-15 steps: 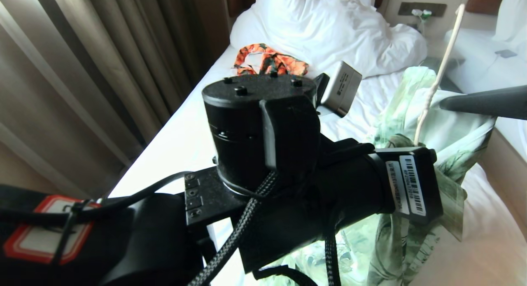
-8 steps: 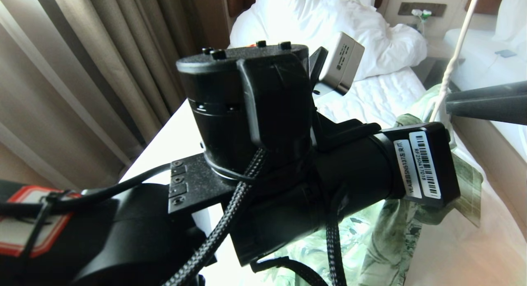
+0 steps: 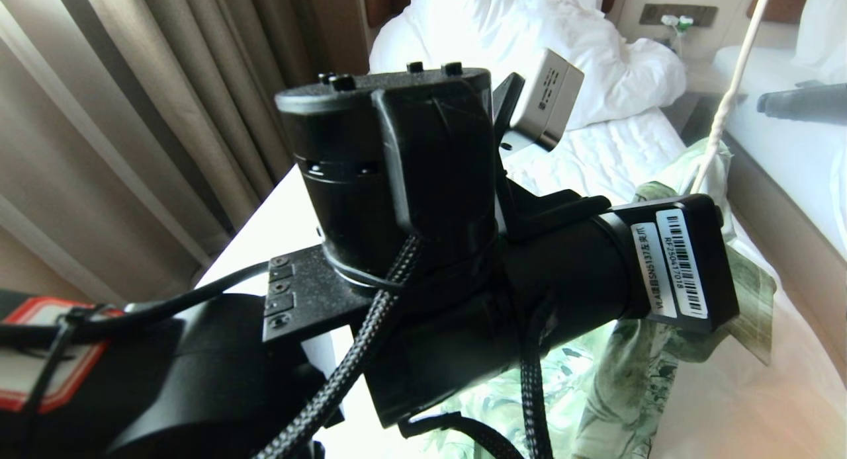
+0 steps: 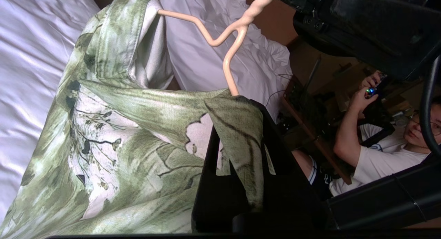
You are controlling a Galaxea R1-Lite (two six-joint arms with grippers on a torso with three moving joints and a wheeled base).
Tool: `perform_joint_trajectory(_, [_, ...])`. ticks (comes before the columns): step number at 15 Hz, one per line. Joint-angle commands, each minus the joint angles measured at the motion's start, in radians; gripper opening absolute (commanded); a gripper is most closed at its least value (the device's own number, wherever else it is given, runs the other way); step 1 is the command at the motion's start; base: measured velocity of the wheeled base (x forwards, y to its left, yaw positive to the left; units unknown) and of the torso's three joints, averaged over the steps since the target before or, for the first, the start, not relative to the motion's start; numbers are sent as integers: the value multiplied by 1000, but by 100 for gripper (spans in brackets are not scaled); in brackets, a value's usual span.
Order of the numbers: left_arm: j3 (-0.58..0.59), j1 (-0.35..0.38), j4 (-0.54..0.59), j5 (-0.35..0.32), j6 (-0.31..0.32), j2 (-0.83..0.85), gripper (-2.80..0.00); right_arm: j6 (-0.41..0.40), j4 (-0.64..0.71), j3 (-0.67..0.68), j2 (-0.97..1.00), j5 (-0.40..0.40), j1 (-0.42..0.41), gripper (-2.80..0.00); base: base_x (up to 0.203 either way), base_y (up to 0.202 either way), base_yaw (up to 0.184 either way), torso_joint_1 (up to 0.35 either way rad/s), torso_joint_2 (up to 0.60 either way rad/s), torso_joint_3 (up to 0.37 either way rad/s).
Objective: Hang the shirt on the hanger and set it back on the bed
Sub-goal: Hook the other side of the shirt onto the hanger
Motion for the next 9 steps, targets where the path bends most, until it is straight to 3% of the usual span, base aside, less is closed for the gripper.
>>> perform_joint_trajectory(1, [-1,-5,-4,1,-2,-4,-280,1,66,-80,31,3,-7,-280,0,0,0,0,0,0])
perform_joint_trajectory(4, [0,-5,-1,2,-2,-7,-280,-3,128,-144,80,-28,-7,-280,0,0,0,0,0,0])
perform_joint_trajectory(9, [-1,-5,-1,2,0,-7,-280,-11,307,-273,155,-222,-26,-280,0,0,0,0,0,0])
